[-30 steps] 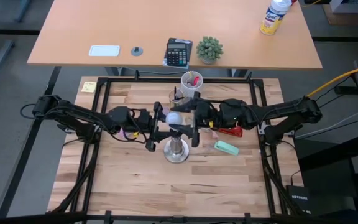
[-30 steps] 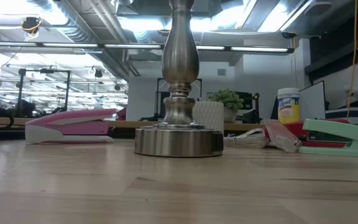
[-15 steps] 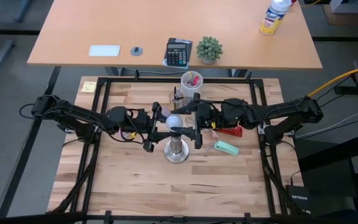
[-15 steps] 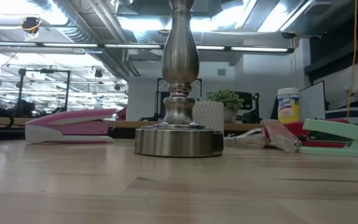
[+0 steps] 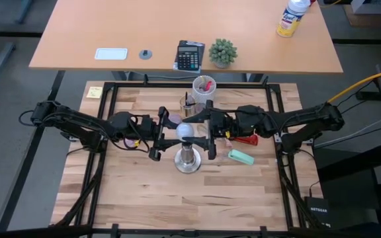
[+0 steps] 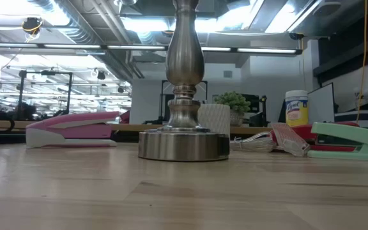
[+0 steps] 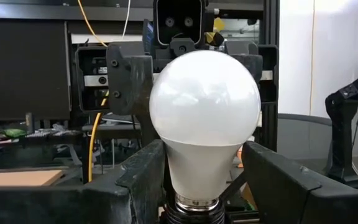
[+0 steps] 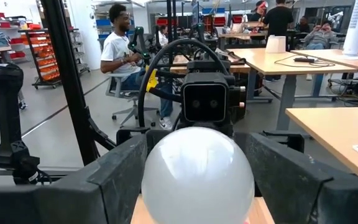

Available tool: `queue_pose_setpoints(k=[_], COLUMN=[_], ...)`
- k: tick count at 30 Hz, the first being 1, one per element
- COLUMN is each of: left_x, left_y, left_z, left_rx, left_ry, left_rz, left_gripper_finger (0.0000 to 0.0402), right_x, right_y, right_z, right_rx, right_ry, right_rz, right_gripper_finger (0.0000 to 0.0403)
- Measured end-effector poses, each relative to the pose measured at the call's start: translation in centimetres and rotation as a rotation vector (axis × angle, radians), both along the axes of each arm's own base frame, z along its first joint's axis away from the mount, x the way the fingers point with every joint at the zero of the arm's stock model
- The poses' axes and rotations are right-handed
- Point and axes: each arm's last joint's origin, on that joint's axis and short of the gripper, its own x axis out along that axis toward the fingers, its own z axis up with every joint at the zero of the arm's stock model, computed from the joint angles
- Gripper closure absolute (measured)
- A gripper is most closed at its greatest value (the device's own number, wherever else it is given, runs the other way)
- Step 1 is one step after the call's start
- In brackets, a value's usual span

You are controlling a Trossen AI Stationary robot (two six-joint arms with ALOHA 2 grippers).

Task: Screw lightbulb
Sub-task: Insert the lightbulb into the lamp socket

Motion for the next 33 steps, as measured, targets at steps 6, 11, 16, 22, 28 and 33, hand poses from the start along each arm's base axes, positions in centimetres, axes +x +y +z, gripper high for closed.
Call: queue_pose_setpoints(k=[6,11,16,22,28,33], left_x=[-0.2,-0.2,-0.2,-0.4,-1.5,-2.1], left_y=[0.0,0.0,0.0,0.1,0.2,0.3], left_z=[0.1,0.1,0.1,0.4,1.3,1.6], left_rx=[0.002,0.002,0.002,0.001,0.000,0.003], left_ry=[0.007,0.006,0.006,-0.001,-0.013,0.010], left_rz=[-0.001,-0.003,-0.002,-0.003,-0.004,-0.004], left_gripper_finger=[0.0199,0.0199,0.0199,0.0199,0.0199,0.0199], right_x=[-0.3,-0.7,-0.8,-1.1,-2.0,-2.4], right_y=[-0.1,-0.2,-0.3,-0.4,-0.5,-0.6], right_z=[0.2,0.7,0.8,1.1,1.8,2.2], right_rx=[-0.003,-0.008,-0.026,-0.024,-0.032,-0.039], right_ry=[-0.006,-0.022,-0.021,-0.031,-0.057,-0.068], right_rz=[-0.002,-0.014,-0.039,-0.046,-0.048,-0.049], right_gripper_finger=[0.0123,0.0123,0.0123,0.0123,0.0123,0.0123])
